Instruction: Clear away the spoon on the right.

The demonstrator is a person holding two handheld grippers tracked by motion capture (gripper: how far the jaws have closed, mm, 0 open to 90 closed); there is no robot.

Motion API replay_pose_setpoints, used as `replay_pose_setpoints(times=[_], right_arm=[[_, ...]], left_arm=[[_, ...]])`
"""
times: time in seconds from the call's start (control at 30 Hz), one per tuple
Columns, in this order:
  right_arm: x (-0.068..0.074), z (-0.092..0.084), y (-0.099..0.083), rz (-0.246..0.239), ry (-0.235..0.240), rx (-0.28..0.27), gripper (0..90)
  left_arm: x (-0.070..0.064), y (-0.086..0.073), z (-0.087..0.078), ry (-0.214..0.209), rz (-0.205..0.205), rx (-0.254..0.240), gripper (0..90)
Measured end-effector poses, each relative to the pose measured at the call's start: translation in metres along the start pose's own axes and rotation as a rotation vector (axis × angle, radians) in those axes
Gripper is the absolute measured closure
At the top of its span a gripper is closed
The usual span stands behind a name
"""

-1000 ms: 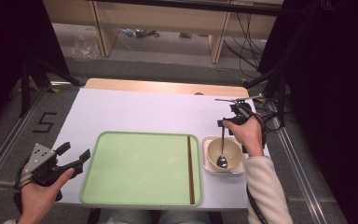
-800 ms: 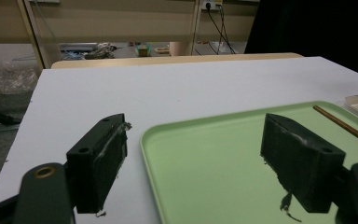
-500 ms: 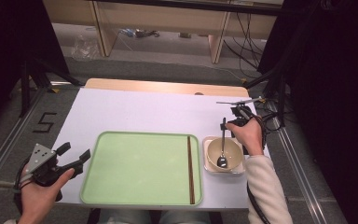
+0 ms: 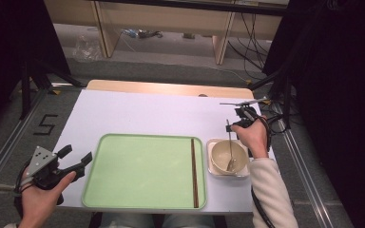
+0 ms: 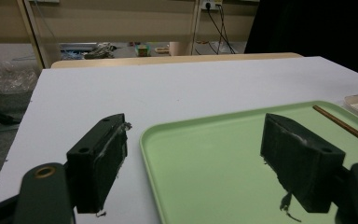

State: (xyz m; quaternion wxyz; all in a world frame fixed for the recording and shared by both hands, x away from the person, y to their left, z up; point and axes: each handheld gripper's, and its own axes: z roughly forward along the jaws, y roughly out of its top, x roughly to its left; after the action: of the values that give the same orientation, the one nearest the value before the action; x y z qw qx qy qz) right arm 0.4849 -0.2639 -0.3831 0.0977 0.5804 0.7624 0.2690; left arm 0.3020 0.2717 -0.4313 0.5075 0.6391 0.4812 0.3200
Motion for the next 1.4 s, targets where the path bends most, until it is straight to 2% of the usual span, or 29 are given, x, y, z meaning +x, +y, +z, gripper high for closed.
replay_pose_setpoints(times=[0.07, 0.1, 0.17, 0.23, 0.27, 0.37, 0.4, 0.43, 0.47, 0.5, 0.53, 0.57, 0.6, 0.63, 0.67, 0.7, 0.73, 0.87, 0.9, 0.93, 0.97, 1.0, 1.07, 1.1, 1.13, 1.17, 1.2, 1.37, 1.4], right_arm=[[0.003, -0.003, 0.000, 0.001, -0.008, 0.002, 90.0], [0.001, -0.005, 0.001, -0.029, 0.005, 0.005, 90.0], [0.006, -0.009, 0.002, -0.005, -0.011, -0.002, 90.0], [0.008, -0.012, 0.003, -0.030, -0.016, -0.006, 90.0], [0.011, -0.014, 0.003, -0.015, -0.012, -0.010, 90.0], [0.017, -0.021, 0.005, -0.027, -0.020, -0.026, 90.0], [0.016, -0.021, 0.006, -0.065, -0.013, -0.049, 90.0], [0.018, -0.024, 0.006, -0.071, -0.025, -0.053, 90.0], [0.019, -0.025, 0.006, -0.065, -0.016, -0.061, 90.0], [0.020, -0.028, 0.007, -0.076, -0.041, -0.060, 90.0], [0.022, -0.029, 0.007, -0.064, -0.034, -0.074, 90.0], [0.020, -0.031, 0.008, -0.092, -0.033, -0.078, 90.0], [0.022, -0.033, 0.008, -0.079, -0.028, -0.078, 90.0], [0.024, -0.034, 0.008, -0.067, -0.044, -0.095, 90.0], [0.025, -0.036, 0.008, -0.056, -0.030, -0.097, 90.0], [0.025, -0.037, 0.008, -0.068, -0.040, -0.106, 90.0], [0.029, -0.040, 0.009, -0.040, -0.048, -0.092, 90.0], [0.031, -0.045, 0.010, -0.037, -0.012, -0.118, 90.0], [0.030, -0.046, 0.010, -0.052, -0.001, -0.116, 90.0], [0.029, -0.046, 0.010, -0.067, 0.003, -0.131, 90.0], [0.030, -0.046, 0.010, -0.076, -0.013, -0.138, 90.0], [0.029, -0.045, 0.010, -0.102, -0.001, -0.157, 90.0], [0.033, -0.048, 0.010, -0.042, 0.012, -0.150, 90.0], [0.031, -0.047, 0.010, -0.072, 0.012, -0.172, 90.0], [0.031, -0.049, 0.010, -0.065, 0.022, -0.161, 90.0], [0.031, -0.048, 0.010, -0.069, 0.031, -0.175, 90.0], [0.032, -0.050, 0.011, -0.050, 0.032, -0.174, 90.0], [0.035, -0.052, 0.011, -0.048, 0.049, -0.209, 90.0], [0.035, -0.053, 0.012, -0.046, 0.054, -0.200, 90.0]], left_arm=[[0.000, 0.000, 0.000, 0.000, 0.002, 0.000, 22.2], [0.000, 0.000, 0.000, 0.000, 0.002, 0.001, 22.2], [0.000, 0.000, 0.000, 0.000, 0.003, 0.002, 22.2], [0.000, 0.000, 0.000, 0.000, 0.003, 0.002, 22.2], [0.000, 0.000, 0.000, 0.000, 0.003, 0.002, 22.2], [0.000, 0.000, 0.000, 0.000, 0.003, 0.002, 22.2], [0.000, 0.000, 0.000, 0.000, 0.002, 0.002, 22.2], [0.000, 0.000, 0.000, 0.000, 0.002, 0.002, 22.2], [0.000, 0.000, 0.000, 0.000, 0.002, 0.002, 22.2], [0.000, 0.000, 0.000, 0.000, 0.002, 0.002, 22.2], [0.000, 0.000, 0.000, 0.000, 0.000, 0.002, 22.2], [0.000, 0.000, 0.000, 0.000, 0.000, 0.002, 22.2], [0.000, 0.000, 0.000, 0.000, 0.001, 0.001, 22.2], [0.000, 0.000, 0.000, 0.000, 0.000, 0.001, 22.2], [0.000, 0.000, 0.000, 0.000, 0.000, 0.001, 22.2], [0.000, 0.000, 0.000, 0.000, 0.000, 0.002, 22.2], [0.000, 0.000, 0.000, 0.000, 0.002, 0.002, 22.2], [0.000, 0.000, 0.000, 0.000, 0.002, 0.002, 22.2], [0.000, 0.000, 0.000, 0.000, 0.001, 0.002, 22.2], [0.000, 0.000, 0.000, 0.000, -0.001, 0.001, 22.2], [0.000, 0.000, 0.000, 0.000, 0.001, 0.001, 22.2], [0.000, 0.000, 0.000, 0.000, 0.000, 0.001, 22.2], [0.000, 0.000, 0.000, 0.001, 0.001, 0.000, 22.2], [0.000, 0.000, 0.000, 0.000, 0.000, 0.000, 22.2], [0.000, 0.000, 0.000, 0.000, 0.000, 0.001, 22.2], [0.000, 0.000, 0.000, 0.000, 0.001, 0.001, 22.2], [0.000, 0.000, 0.000, 0.000, 0.001, 0.002, 22.2], [0.000, 0.000, 0.000, 0.000, 0.001, 0.001, 22.2], [0.000, 0.000, 0.000, 0.000, 0.000, 0.001, 22.2]])
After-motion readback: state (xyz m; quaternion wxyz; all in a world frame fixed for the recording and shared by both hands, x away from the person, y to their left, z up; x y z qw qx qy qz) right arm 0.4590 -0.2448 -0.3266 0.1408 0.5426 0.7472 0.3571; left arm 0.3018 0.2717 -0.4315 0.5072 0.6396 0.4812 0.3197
